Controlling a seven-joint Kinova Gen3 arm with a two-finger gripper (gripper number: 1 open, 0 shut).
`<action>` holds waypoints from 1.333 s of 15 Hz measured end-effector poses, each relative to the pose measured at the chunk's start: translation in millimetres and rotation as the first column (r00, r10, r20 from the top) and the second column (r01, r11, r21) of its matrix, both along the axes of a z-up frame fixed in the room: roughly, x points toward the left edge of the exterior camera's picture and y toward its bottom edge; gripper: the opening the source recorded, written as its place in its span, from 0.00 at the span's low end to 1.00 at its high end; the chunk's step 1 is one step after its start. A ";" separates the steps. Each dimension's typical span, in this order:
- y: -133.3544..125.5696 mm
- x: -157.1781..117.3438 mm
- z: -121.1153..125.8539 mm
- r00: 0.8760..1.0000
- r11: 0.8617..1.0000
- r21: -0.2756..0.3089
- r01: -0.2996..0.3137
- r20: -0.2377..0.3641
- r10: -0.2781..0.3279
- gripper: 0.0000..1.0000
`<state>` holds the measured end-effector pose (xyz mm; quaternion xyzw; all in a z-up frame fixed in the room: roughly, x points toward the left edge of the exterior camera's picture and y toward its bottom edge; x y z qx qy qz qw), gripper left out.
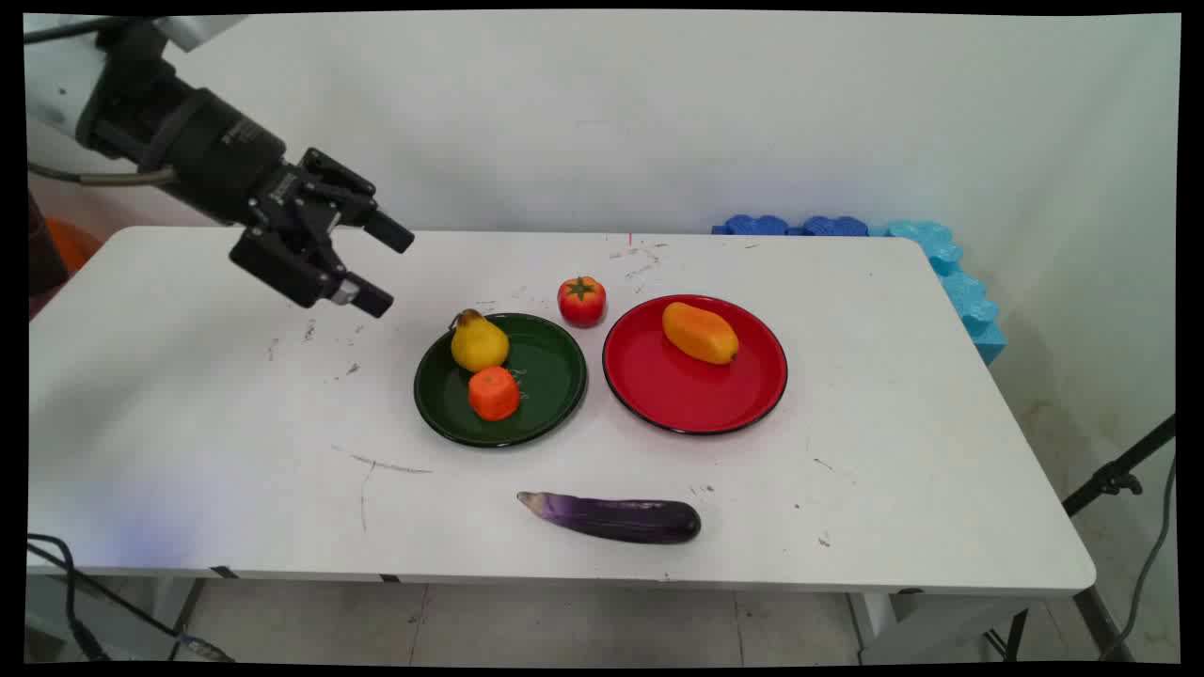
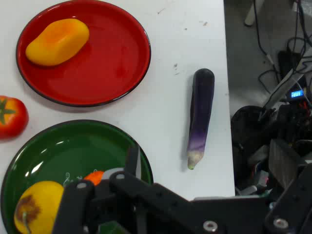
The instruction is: Pick up the mandarin from the green plate
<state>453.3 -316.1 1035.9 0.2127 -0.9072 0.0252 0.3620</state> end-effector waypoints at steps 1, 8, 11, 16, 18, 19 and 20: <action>-3.6 -4.6 1.3 1.000 1.000 0.005 -0.004 0.007 0.004 1.00; -43.7 -41.3 -15.0 0.994 0.999 0.028 -0.024 0.111 0.021 1.00; -58.4 -52.0 -33.0 0.987 0.999 0.043 -0.031 0.161 0.024 1.00; -79.0 -68.6 -75.7 0.964 0.997 0.077 -0.022 0.266 0.000 1.00; -87.4 -74.6 -94.7 0.950 0.996 0.091 -0.009 0.310 -0.020 1.00; -89.9 -76.2 -101.1 0.945 0.995 0.095 -0.002 0.325 -0.029 1.00; -93.7 -79.1 -111.0 0.937 0.995 0.102 0.011 0.345 -0.046 1.00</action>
